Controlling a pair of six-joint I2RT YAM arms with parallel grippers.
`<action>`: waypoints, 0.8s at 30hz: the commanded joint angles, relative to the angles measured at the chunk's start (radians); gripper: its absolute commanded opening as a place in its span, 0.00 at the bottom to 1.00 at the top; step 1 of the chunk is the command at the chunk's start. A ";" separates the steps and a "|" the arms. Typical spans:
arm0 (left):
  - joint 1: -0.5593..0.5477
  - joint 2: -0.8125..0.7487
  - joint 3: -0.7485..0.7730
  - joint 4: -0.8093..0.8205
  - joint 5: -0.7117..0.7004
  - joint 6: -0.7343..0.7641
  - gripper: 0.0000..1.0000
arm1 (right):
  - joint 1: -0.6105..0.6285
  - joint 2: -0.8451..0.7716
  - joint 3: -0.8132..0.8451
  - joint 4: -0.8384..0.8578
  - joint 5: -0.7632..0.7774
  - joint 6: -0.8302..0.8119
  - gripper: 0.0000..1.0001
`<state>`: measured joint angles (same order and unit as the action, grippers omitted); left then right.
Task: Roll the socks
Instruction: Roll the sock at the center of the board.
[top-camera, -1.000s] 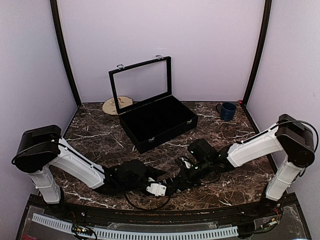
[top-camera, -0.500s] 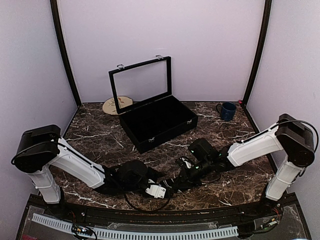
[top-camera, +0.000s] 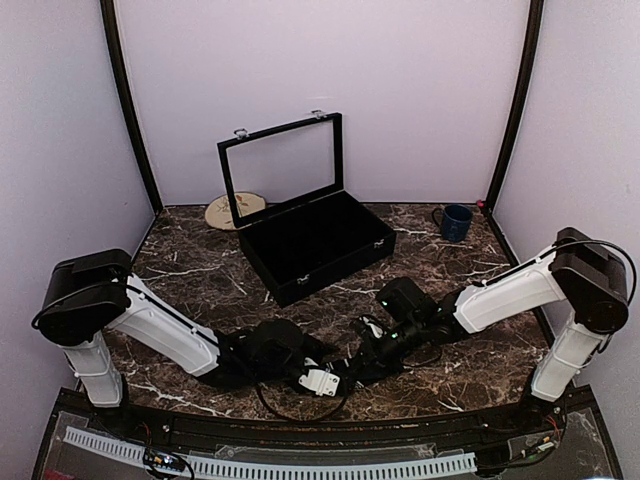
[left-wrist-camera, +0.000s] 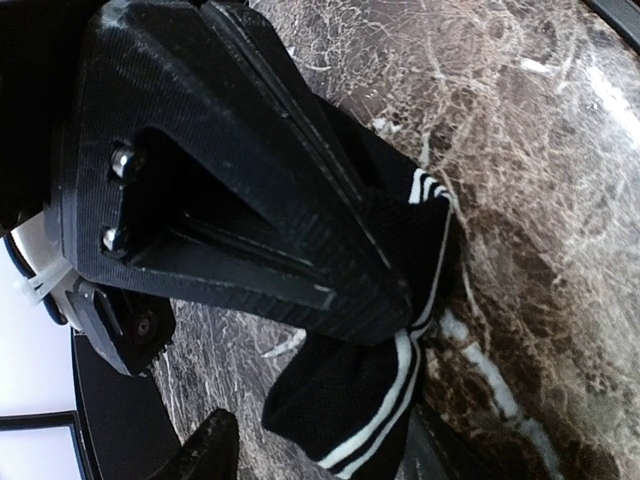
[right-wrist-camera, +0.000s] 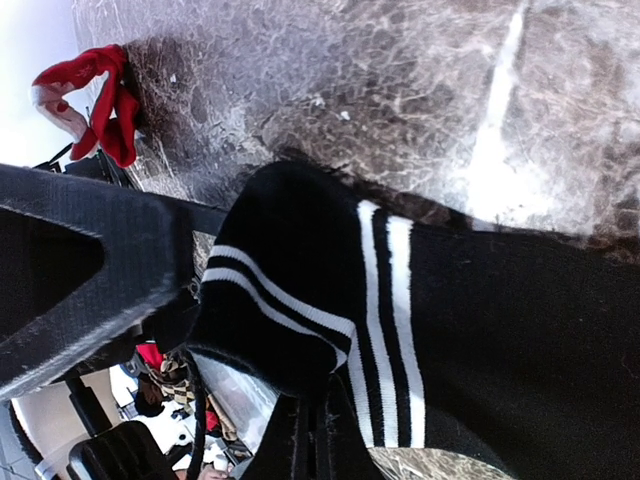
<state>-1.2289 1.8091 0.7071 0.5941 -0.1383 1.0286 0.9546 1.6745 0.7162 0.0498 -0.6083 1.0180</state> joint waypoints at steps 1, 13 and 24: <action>-0.006 0.014 0.033 -0.029 0.017 0.004 0.55 | -0.007 0.010 0.014 0.007 -0.022 -0.015 0.00; -0.006 0.033 0.087 -0.164 0.064 -0.005 0.13 | -0.007 -0.013 -0.013 -0.006 -0.021 -0.022 0.00; -0.006 0.041 0.191 -0.417 0.082 -0.054 0.00 | -0.007 -0.052 0.012 -0.152 0.035 -0.102 0.04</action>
<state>-1.2289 1.8538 0.8387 0.3550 -0.0872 1.0149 0.9546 1.6577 0.7132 -0.0090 -0.6094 0.9737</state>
